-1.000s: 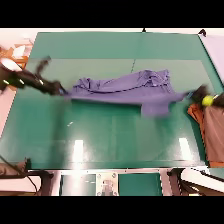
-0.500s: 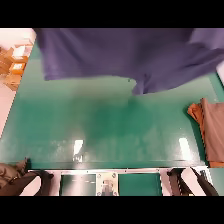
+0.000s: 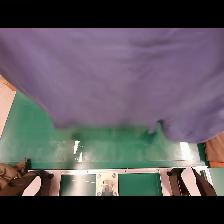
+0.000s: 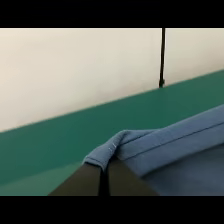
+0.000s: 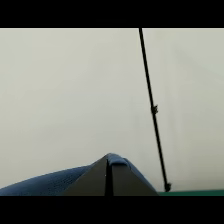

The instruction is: Fold the shirts.

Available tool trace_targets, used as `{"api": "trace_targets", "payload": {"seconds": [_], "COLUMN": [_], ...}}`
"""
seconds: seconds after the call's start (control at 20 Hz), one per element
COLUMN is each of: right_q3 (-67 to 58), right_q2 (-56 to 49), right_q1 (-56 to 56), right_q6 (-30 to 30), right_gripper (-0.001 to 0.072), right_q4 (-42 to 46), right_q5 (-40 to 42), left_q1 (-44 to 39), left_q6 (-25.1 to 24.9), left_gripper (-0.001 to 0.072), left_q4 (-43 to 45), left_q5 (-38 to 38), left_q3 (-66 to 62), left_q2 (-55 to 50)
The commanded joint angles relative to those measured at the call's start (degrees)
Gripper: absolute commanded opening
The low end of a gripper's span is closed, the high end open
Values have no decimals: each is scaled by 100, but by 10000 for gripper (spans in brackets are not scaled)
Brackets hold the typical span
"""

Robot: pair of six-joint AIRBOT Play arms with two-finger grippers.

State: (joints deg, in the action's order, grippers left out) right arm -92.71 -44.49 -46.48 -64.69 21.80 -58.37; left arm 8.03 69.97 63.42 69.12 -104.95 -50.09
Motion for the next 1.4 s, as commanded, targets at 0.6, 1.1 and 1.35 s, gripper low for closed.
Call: {"api": "trace_targets", "payload": {"seconds": [0.6, 1.1, 1.35], "right_q3": [809, 984, 1453], "right_q2": [-5370, -5565, -5565], "right_q1": [2621, 2544, 2542], "right_q6": [20, -695, -737], "right_gripper": [18, 17, 17], "right_q4": [533, 2793, 3180], "right_q5": [1292, 361, 61], "left_q1": [0, -48, -120], "left_q6": [-1049, -1001, -1001], "left_gripper": [29, 30, 30], "left_q4": [-1482, -1241, -1174], "left_q5": [-1499, -1272, -1276], "left_q3": [1414, 1921, 2673], "left_q2": [-4760, -4911, -4911]}}
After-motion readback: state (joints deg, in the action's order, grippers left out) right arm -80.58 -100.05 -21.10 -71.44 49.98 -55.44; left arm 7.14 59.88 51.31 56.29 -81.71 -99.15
